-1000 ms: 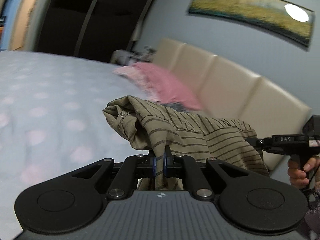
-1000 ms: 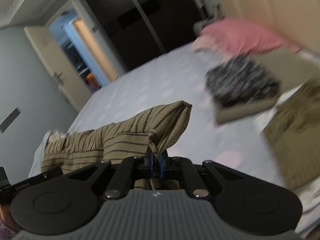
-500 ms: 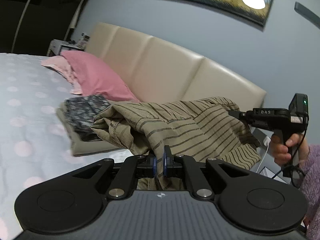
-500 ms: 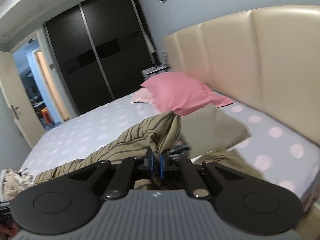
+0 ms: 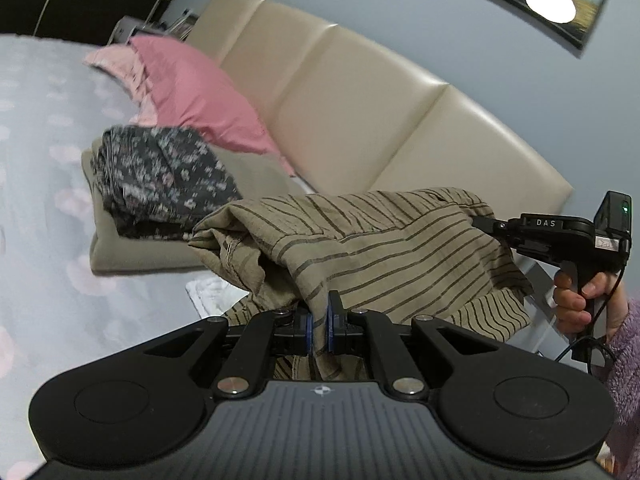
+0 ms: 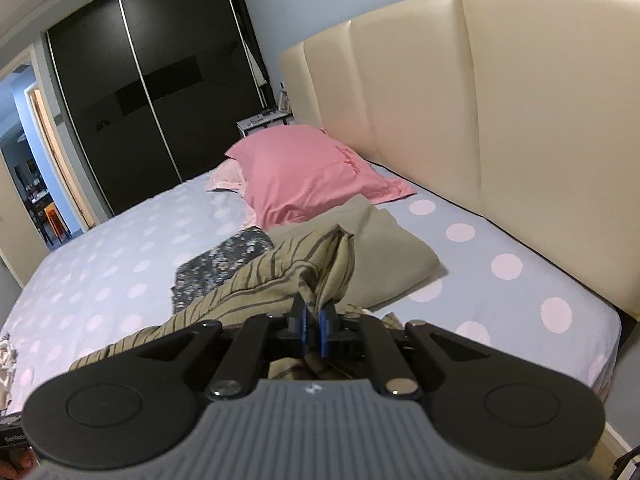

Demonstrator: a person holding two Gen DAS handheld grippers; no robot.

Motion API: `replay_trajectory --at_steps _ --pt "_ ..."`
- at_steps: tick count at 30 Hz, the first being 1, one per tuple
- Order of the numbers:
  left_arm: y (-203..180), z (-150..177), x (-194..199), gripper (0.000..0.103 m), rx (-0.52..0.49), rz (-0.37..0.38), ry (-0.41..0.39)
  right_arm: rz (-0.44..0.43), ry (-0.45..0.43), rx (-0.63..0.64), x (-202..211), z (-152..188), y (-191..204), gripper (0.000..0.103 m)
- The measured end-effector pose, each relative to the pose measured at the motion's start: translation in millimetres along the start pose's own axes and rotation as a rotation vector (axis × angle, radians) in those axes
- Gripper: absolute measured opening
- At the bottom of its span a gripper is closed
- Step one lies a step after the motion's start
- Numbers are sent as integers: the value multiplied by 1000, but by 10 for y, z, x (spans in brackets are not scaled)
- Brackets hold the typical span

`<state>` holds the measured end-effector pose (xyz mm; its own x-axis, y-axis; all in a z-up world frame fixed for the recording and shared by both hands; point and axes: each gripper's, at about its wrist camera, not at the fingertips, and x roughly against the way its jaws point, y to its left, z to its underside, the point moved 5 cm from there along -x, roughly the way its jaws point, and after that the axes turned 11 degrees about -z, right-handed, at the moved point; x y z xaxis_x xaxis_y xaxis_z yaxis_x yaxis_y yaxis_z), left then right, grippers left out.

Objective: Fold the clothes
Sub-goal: 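Carry the folded shirt with both grippers toward the headboard pile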

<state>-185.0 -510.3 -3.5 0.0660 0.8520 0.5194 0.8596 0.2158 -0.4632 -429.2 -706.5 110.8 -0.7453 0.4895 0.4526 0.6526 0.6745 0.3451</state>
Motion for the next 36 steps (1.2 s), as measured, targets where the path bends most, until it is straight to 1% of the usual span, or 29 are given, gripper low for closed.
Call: replay_trajectory --at_steps 4,7,11,16,18,22,26,31,33,34,35,36 --pt "-57 3 -249 4 2 -2 23 34 19 -13 -259 -15 -209 7" --pt "-105 19 -455 5 15 -2 56 66 31 -16 -411 -16 -379 7" --pt "-142 125 -721 5 5 -11 102 123 58 -29 -639 28 -687 7" --pt "-75 303 -1001 5 -7 -43 144 160 87 -70 -983 217 -1034 7" --pt "-47 337 -1081 5 -12 -52 157 162 88 -98 -1103 293 -1158 7" --pt "-34 396 -1235 5 -36 -63 184 184 117 -141 -1340 436 -1380 7" --pt "-27 494 -1399 5 -70 -86 219 208 135 -215 -1509 598 -1630 7" --pt "-3 542 -1461 6 -123 -97 219 227 164 -275 -1630 817 -1802 7" --pt "-41 517 -1427 7 -152 -104 220 226 168 -288 -1639 832 -1794 8" --pt "-58 499 -1401 8 -162 -107 219 225 165 -290 -1622 816 -1778 12" --pt "-72 474 -1359 10 -162 -110 214 222 154 -288 -1583 781 -1758 20" --pt "-86 449 -1318 11 -163 -112 209 221 137 -285 -1522 736 -1733 24"
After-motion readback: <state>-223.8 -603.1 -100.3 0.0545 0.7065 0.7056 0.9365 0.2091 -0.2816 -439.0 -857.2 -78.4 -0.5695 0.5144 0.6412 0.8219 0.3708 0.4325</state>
